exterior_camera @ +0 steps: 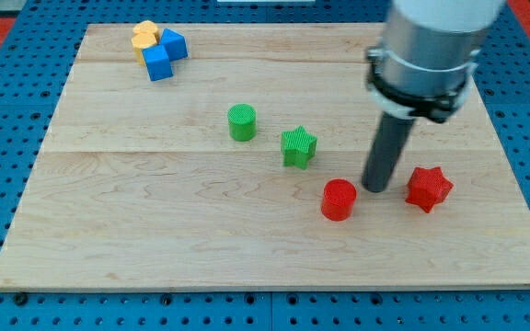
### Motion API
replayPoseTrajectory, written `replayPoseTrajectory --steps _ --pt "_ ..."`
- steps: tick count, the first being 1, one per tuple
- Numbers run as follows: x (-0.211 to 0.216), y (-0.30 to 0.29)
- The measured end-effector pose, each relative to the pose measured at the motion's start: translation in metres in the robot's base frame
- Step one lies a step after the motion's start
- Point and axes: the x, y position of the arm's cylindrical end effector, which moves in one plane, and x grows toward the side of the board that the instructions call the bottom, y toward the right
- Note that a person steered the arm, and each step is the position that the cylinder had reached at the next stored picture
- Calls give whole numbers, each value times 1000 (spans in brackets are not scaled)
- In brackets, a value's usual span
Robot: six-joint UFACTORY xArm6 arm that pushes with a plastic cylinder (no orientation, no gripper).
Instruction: Place the red circle at the left side of the red star
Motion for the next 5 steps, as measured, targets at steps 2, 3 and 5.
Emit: replayPoseTrajectory --steps 2,3,5 --pt "20 -87" --pt "39 -124" --pt "51 -29"
